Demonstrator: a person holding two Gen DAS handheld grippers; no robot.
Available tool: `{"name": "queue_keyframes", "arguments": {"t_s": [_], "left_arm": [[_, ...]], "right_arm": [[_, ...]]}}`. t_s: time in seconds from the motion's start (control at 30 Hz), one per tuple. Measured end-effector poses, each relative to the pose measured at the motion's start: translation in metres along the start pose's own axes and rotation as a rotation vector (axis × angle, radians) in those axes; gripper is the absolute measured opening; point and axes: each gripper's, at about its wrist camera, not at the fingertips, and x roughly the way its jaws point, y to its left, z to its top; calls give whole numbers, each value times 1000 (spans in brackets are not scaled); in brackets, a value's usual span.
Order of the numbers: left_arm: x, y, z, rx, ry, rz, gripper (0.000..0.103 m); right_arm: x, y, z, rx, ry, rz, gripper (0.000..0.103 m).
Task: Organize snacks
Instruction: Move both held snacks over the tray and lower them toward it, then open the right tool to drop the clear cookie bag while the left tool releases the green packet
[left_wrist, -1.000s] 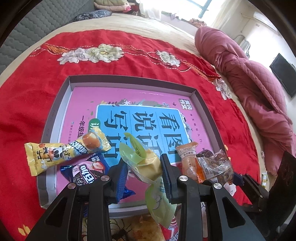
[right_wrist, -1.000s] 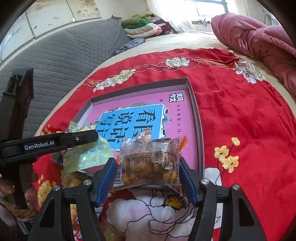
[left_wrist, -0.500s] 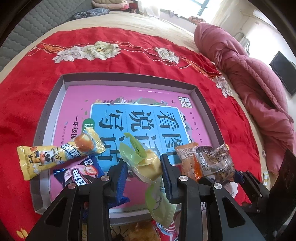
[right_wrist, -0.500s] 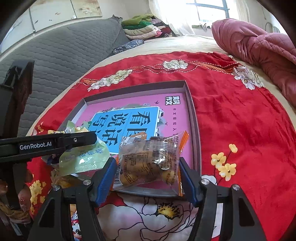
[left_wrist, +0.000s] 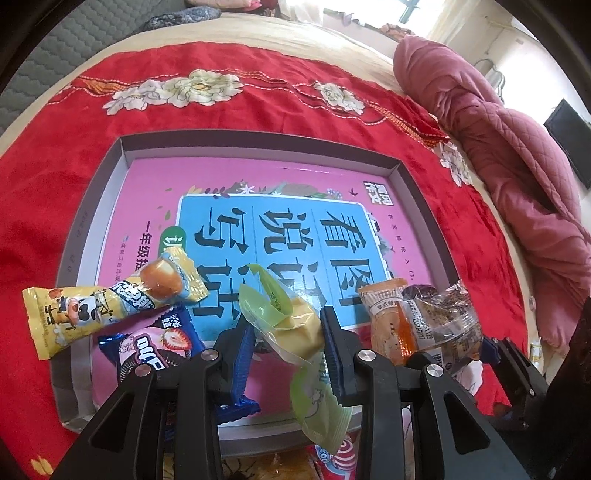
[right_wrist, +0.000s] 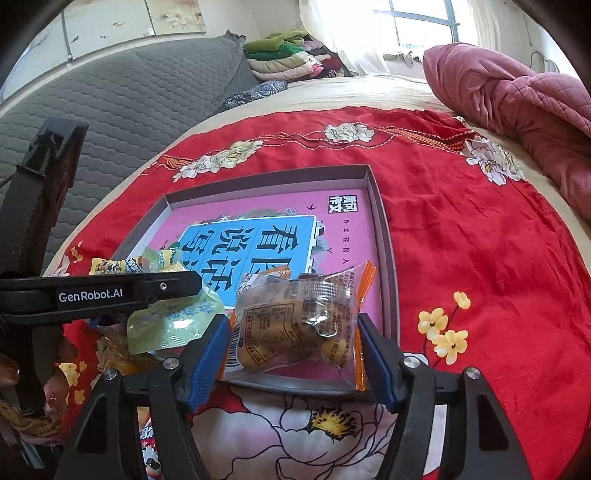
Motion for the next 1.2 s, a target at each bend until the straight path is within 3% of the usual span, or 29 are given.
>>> {"name": "queue_keyframes", "arguments": {"t_s": [0.13,0.27,1.2], "left_arm": [[0,0,1,4,6,0,36],[0,-2,0,12,9,-4,47],[-28,1,-2,33,-26,6,58]], "right_arm": [[0,1,0,-7,-2,-7,68],[0,2,0,-15,-5,-16,68],[-6,-5,3,21,-30,-23,77]]}}
